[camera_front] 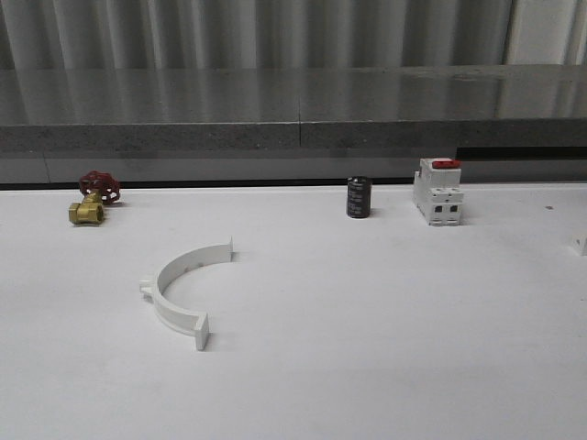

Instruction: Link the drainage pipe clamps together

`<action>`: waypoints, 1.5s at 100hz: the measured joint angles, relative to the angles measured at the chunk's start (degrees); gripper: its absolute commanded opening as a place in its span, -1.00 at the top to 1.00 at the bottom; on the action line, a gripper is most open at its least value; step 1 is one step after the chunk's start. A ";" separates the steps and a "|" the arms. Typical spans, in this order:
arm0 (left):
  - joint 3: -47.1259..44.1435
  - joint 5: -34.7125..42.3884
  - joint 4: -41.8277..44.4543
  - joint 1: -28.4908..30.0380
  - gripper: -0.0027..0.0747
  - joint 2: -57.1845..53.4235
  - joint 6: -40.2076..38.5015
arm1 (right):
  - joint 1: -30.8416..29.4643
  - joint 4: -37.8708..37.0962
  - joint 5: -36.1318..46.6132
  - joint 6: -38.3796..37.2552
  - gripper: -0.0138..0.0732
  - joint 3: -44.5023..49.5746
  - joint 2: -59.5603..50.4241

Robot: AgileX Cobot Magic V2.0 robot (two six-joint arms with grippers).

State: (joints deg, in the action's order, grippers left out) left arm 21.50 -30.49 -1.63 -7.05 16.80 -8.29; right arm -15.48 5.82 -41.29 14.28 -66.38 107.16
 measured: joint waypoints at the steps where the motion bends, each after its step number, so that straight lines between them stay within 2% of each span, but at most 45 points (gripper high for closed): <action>1: 0.00 0.00 0.00 0.00 0.98 0.00 0.00 | 0.00 0.00 0.12 0.00 -0.06 0.00 0.00; 22: 0.00 0.00 0.00 0.00 0.98 0.00 0.00 | 0.00 0.00 0.96 0.00 0.12 0.00 0.00; 33: 0.00 0.00 0.00 0.00 0.98 0.00 0.00 | 0.00 0.00 1.07 0.00 0.49 0.00 0.00; 34: 0.00 0.00 0.00 0.00 0.98 0.00 0.00 | 0.00 0.00 1.07 0.00 0.57 0.00 0.00; 44: 0.00 0.00 0.00 0.00 0.98 0.00 0.00 | 0.00 0.00 1.07 0.23 0.84 0.00 0.00; 77: 0.00 0.00 0.00 0.00 0.98 0.00 0.00 | 0.27 1.35 -1.14 0.23 0.82 -1.96 0.00; 88: 0.00 0.00 0.00 0.00 0.98 0.00 0.00 | 2.18 3.24 -3.55 -2.50 0.81 -4.04 -0.76; 109: 0.00 0.00 0.00 0.00 0.98 0.00 0.00 | 12.89 2.38 -7.23 -12.09 0.81 -4.90 -6.15; 135: 0.00 0.00 0.00 0.00 0.98 0.00 0.00 | 33.08 -7.53 -7.79 -37.63 0.81 -5.83 -7.53; 150: 0.00 0.00 0.00 0.00 0.98 0.00 0.00 | 41.43 -9.42 -5.98 -47.08 0.81 -5.83 -6.22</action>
State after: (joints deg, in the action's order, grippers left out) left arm 21.50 -30.49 -1.63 -7.05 16.80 -8.29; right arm 25.95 -3.59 -47.26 -32.80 -72.21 100.94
